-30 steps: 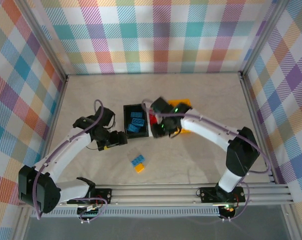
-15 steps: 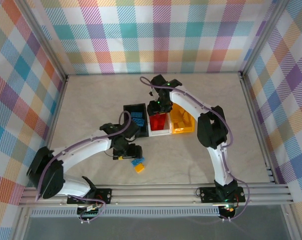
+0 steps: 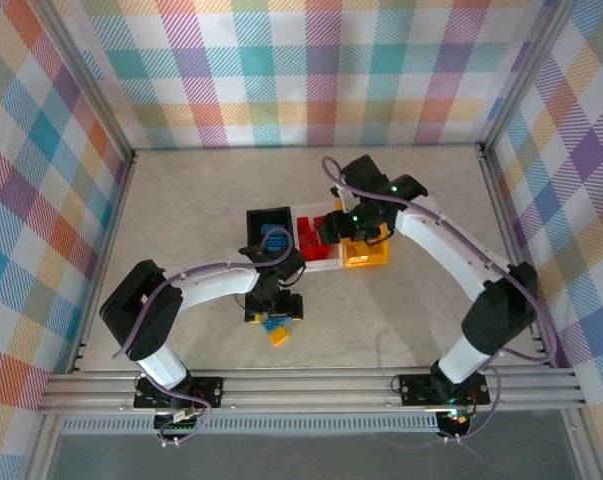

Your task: Sort the legos into containers by color

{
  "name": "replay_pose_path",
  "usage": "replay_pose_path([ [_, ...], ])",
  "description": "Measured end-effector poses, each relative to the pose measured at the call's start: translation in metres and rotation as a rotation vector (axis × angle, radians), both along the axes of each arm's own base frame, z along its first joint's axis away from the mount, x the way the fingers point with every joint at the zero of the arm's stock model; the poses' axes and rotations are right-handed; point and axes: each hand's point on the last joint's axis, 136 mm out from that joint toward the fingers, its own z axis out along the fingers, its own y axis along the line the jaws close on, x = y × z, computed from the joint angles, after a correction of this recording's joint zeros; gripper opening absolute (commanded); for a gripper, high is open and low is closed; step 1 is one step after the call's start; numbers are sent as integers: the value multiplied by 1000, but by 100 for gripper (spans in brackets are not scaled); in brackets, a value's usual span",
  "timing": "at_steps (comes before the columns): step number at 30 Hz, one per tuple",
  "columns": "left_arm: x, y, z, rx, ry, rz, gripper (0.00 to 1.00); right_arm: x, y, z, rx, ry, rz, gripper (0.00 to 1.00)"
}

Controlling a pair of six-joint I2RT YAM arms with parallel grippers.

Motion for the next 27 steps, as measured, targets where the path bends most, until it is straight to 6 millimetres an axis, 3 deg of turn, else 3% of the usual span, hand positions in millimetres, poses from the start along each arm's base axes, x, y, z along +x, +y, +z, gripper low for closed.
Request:
replay_pose_path([
  [7, 4, -5, -12, 29, 11, -7, 80, -24, -13, -32, -33, 101, -32, 72],
  [14, 3, 6, -16, 99, 20, -20, 57, -29, -14, -10, 18, 64, -47, 72],
  [27, 8, 9, -15, 122, 19, -64, 34, -49, -16, 0, 62, 53, -63, 72],
])
